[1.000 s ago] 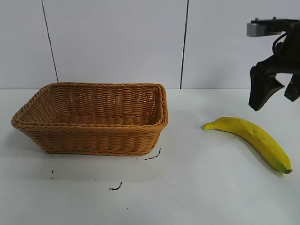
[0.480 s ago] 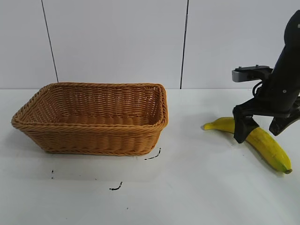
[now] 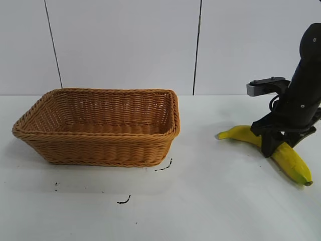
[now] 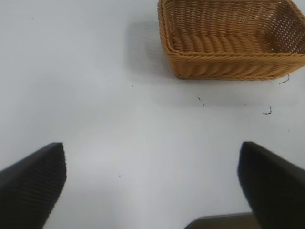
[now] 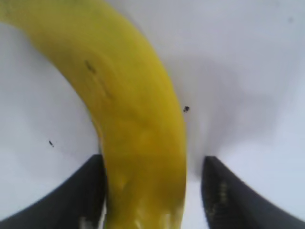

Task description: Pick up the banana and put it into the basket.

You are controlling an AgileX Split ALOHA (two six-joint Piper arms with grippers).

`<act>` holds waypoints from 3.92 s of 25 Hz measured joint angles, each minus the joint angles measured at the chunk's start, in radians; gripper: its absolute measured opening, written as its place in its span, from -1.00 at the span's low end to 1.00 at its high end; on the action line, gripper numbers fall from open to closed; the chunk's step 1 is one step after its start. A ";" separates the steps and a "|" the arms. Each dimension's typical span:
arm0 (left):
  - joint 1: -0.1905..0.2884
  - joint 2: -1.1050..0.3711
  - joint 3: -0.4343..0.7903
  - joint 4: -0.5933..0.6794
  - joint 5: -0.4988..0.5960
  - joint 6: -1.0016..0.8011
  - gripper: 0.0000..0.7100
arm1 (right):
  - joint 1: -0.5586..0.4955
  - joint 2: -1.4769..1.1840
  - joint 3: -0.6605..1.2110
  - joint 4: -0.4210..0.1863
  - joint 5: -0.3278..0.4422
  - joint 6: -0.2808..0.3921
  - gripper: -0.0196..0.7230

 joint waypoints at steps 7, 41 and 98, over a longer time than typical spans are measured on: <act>0.000 0.000 0.000 0.000 0.000 0.000 0.96 | 0.000 -0.196 -0.008 -0.002 0.109 -0.001 -0.10; 0.000 0.000 0.000 0.000 0.000 0.000 0.96 | 0.620 0.214 -0.863 -0.122 0.277 -0.260 -0.10; 0.000 0.000 0.000 0.000 0.000 0.000 0.96 | 0.013 0.255 -0.875 -0.079 0.506 0.315 0.91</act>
